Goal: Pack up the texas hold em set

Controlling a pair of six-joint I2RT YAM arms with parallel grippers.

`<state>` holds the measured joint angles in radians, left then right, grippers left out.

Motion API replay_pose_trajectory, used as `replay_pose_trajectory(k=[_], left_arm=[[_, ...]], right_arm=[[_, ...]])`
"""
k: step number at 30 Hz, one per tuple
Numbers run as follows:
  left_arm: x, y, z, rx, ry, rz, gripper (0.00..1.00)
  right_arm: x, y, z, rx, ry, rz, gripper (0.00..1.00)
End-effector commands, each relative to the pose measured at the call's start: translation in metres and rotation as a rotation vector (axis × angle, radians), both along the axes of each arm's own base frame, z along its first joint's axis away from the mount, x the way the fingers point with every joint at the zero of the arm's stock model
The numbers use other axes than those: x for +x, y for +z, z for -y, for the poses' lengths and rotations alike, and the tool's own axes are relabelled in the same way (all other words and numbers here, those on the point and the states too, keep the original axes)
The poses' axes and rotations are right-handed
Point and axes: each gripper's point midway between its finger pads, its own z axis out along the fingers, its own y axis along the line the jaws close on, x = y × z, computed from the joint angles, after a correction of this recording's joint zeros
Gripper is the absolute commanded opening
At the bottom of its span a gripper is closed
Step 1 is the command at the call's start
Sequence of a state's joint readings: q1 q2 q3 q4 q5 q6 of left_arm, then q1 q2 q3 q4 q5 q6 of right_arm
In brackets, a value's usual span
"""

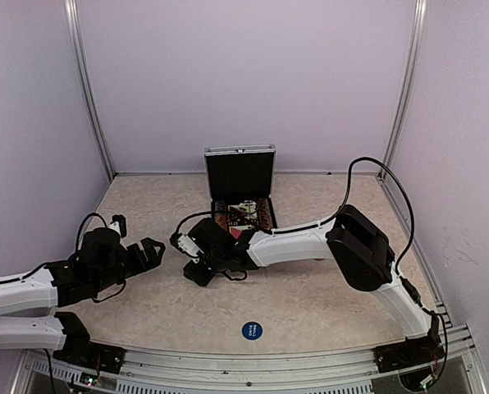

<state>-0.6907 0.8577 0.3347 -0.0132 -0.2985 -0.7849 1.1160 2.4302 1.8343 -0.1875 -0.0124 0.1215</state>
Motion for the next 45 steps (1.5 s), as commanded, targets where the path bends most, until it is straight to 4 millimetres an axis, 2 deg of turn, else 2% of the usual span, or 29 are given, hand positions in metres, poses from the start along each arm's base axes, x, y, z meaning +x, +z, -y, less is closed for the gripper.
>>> replay_pose_trajectory(k=[1,5,12,20,24,28,33,45], left_arm=[[-0.003,-0.006,-0.001,0.002,0.0,-0.024,0.99],[-0.001,-0.008,0.002,0.002,-0.002,-0.054,0.99],[0.0,-0.026,0.014,0.029,-0.04,-0.117,0.99],[-0.001,-0.036,0.032,-0.011,-0.122,-0.126,0.99],[-0.002,-0.036,0.048,-0.066,-0.191,-0.113,0.99],[-0.002,-0.034,0.063,-0.119,-0.248,-0.102,0.99],[-0.005,-0.043,0.076,-0.149,-0.298,-0.133,0.97],[-0.005,-0.048,0.094,-0.17,-0.365,-0.147,0.92]], right_arm=[[-0.028,-0.061,0.033,-0.173,0.01,-0.105,0.43],[-0.028,-0.051,0.034,-0.148,0.015,-0.087,0.4],[-0.029,-0.033,0.035,-0.109,0.034,-0.054,0.4],[-0.029,0.02,0.042,-0.014,0.057,0.048,0.41],[-0.032,0.037,0.046,0.021,0.069,0.081,0.41],[-0.036,0.042,0.053,0.036,0.078,0.096,0.41],[-0.04,0.044,0.06,0.045,0.078,0.101,0.41],[-0.045,0.057,0.068,0.07,0.084,0.121,0.41]])
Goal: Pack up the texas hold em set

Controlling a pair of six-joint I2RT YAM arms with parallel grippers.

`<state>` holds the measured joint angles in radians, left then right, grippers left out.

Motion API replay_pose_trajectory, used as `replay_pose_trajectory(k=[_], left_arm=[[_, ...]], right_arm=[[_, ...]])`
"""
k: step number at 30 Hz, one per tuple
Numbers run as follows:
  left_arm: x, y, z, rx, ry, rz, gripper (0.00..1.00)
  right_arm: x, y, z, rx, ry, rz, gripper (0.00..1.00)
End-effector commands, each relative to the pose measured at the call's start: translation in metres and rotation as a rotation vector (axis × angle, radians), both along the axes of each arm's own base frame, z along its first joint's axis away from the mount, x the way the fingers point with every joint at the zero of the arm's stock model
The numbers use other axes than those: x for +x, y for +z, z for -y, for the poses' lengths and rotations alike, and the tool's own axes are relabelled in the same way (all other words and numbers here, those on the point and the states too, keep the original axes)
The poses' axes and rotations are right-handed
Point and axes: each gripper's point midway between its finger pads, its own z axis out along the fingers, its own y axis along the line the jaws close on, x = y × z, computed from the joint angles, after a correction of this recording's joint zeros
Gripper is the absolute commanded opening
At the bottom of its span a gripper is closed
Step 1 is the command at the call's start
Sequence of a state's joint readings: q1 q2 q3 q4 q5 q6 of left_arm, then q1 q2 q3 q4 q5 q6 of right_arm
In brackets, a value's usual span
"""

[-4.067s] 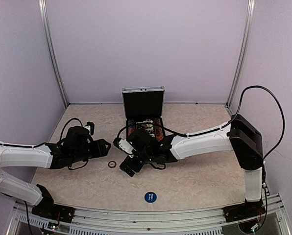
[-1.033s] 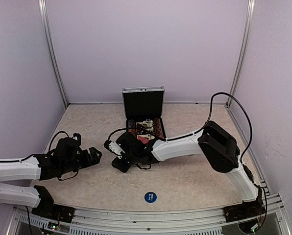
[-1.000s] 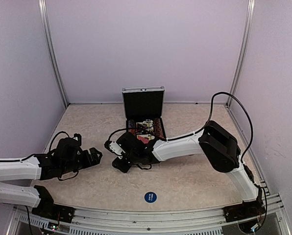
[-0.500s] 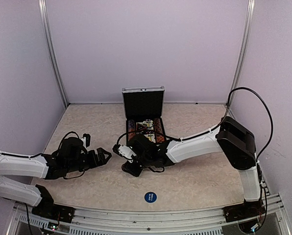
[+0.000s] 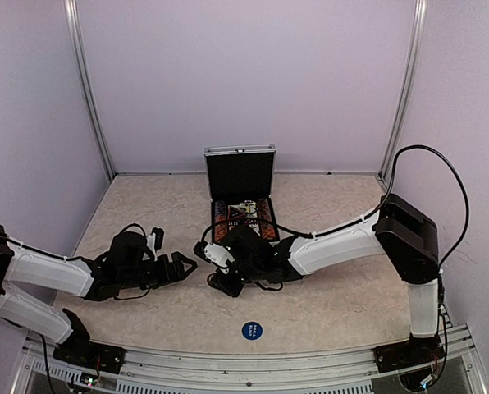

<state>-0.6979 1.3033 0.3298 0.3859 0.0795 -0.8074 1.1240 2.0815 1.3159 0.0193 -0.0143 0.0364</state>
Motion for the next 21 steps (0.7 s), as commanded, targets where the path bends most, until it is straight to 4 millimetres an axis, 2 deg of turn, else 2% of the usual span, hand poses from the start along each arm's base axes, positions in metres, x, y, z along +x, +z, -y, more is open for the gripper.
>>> replay_pose_trajectory(k=[1,21], left_arm=[[0.0,0.01,0.014,-0.042,-0.052,0.029,0.92],[-0.002,0.009,0.059,-0.109,-0.198,0.027,0.86]], right_arm=[[-0.005,0.033,-0.003,0.066,0.02,0.052,0.41],[-0.022,0.054,0.011,0.135,0.097,0.101,0.41]])
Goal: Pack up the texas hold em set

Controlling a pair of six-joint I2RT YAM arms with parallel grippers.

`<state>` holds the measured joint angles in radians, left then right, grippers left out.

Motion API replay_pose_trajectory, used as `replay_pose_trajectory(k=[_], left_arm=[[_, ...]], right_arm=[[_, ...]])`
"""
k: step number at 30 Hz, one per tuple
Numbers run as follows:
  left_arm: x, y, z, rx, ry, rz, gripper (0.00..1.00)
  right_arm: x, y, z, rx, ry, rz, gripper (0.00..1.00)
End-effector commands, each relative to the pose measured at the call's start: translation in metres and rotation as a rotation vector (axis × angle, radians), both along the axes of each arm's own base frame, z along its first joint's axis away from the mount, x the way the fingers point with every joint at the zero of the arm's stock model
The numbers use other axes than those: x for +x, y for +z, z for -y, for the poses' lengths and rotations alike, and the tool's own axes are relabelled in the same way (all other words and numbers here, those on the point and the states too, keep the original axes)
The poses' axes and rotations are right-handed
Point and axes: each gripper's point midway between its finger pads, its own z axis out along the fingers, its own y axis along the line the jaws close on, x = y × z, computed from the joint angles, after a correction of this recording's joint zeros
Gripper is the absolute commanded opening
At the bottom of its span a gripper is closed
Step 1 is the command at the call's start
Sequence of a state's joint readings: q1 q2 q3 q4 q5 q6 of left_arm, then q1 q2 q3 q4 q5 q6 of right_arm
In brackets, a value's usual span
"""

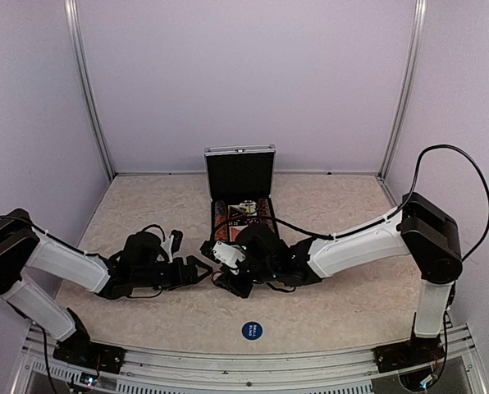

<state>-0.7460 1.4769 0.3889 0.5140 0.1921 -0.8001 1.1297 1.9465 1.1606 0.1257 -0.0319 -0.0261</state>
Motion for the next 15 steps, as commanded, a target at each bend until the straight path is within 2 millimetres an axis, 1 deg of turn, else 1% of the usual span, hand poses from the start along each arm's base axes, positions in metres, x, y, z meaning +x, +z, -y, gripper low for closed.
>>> replay_pose_trajectory(k=[1,8,12,15], left_arm=[[0.004,0.017,0.019,-0.069,-0.057,0.051,0.85],[0.0,0.022,0.028,-0.14,-0.1,0.062,0.78],[-0.004,0.027,0.033,-0.196,-0.123,0.073,0.75],[-0.006,0.033,0.036,-0.252,-0.143,0.076,0.71]], right_arm=[[-0.009,0.027,-0.006,0.073,0.042,0.032,0.41],[-0.013,0.033,-0.008,0.091,0.055,0.034,0.41],[-0.015,0.034,-0.008,0.097,0.062,0.035,0.41],[-0.017,0.036,-0.009,0.106,0.068,0.038,0.41]])
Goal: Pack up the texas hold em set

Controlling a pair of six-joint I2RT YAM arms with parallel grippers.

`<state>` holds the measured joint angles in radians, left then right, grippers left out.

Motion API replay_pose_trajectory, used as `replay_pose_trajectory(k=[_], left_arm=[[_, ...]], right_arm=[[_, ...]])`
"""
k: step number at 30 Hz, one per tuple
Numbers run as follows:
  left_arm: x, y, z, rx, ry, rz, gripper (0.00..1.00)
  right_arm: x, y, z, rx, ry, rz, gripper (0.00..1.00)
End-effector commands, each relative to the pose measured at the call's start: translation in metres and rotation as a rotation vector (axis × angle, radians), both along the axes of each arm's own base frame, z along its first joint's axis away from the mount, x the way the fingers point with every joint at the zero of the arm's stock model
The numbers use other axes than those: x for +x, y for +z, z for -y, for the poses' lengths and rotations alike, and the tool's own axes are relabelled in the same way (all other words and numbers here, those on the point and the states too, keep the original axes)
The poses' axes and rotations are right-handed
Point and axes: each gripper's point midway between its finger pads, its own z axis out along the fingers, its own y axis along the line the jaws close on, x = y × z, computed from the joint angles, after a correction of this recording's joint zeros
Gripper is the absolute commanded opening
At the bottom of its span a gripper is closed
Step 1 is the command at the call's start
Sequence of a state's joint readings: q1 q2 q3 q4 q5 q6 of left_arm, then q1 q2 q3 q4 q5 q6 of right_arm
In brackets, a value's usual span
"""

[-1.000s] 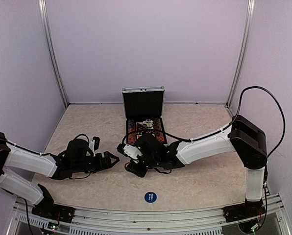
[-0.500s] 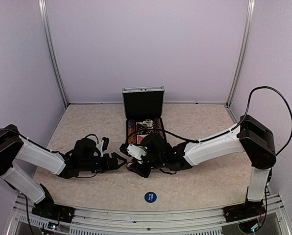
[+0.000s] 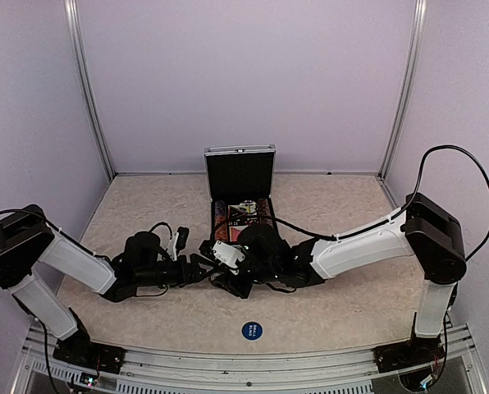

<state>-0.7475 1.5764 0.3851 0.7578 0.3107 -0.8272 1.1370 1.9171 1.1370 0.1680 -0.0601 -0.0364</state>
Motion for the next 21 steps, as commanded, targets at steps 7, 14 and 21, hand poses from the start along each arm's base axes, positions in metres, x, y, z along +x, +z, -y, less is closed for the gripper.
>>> replay_pose_trajectory(k=[7,14,21], left_arm=[[-0.01,0.021,0.012,-0.197,-0.078,0.011,0.64],[-0.016,0.018,0.016,-0.246,-0.106,-0.03,0.58],[-0.021,0.016,0.016,-0.296,-0.124,-0.061,0.51]], right_arm=[[-0.009,0.024,-0.002,0.071,0.025,0.037,0.42],[-0.006,0.027,0.002,0.077,0.009,0.055,0.42],[-0.006,0.026,0.002,0.074,0.007,0.059,0.42]])
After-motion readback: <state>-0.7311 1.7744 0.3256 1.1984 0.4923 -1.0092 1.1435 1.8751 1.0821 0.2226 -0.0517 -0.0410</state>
